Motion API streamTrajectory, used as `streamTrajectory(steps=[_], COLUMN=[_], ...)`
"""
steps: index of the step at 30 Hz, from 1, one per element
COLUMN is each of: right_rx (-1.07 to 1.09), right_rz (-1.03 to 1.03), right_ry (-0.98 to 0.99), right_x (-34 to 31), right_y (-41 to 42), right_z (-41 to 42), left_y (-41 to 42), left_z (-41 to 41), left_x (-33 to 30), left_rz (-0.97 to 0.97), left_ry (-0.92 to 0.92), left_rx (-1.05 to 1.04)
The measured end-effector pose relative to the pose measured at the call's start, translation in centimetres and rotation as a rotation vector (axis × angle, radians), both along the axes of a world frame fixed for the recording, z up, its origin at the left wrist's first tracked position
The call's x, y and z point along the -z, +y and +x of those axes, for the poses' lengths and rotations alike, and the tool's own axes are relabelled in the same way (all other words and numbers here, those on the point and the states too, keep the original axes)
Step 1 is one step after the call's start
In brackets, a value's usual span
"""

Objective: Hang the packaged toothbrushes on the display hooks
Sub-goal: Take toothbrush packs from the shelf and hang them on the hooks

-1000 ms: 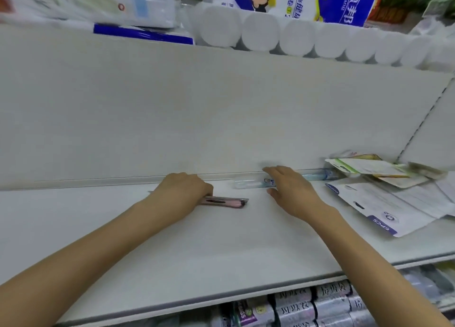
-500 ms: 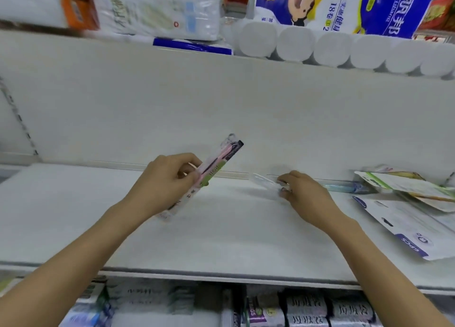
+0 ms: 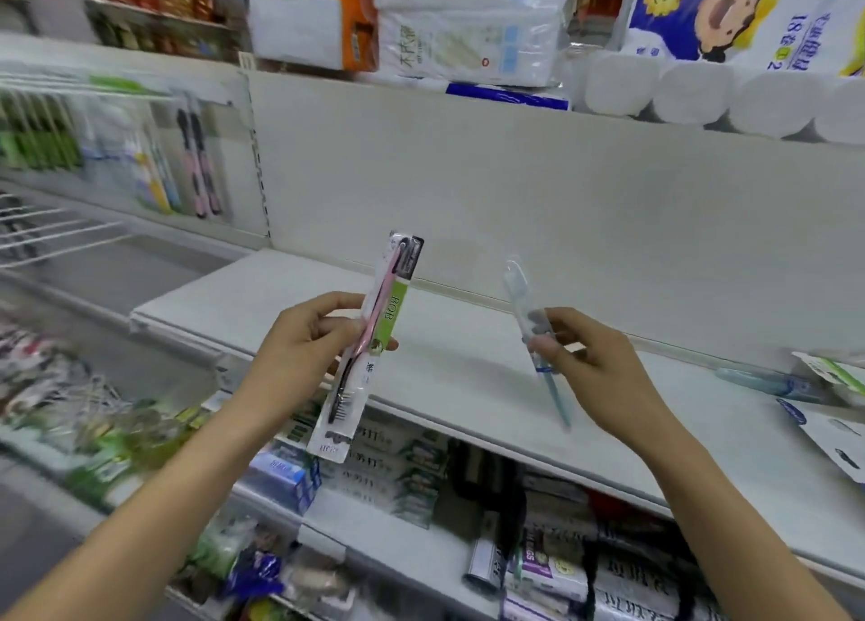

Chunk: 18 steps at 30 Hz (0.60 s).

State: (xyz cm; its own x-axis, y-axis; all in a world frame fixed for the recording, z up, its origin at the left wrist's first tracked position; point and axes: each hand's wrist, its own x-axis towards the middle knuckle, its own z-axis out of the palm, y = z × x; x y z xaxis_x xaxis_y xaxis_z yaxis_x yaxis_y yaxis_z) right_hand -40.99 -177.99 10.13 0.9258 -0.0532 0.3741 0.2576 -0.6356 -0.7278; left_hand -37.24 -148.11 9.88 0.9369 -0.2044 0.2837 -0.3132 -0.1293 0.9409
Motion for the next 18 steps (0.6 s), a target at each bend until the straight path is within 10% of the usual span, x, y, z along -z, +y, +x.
streamTrajectory(steps=[18], right_rx=[-0.425], right_rz=[0.284], right_ry=[0.092], right_x=[4.0], right_y=[22.5], right_z=[3.3], left_y=[19.0], left_z=[-4.9], left_x=[7.4], left_rz=[-0.180], left_ry=[0.165], left_rx=[-0.327])
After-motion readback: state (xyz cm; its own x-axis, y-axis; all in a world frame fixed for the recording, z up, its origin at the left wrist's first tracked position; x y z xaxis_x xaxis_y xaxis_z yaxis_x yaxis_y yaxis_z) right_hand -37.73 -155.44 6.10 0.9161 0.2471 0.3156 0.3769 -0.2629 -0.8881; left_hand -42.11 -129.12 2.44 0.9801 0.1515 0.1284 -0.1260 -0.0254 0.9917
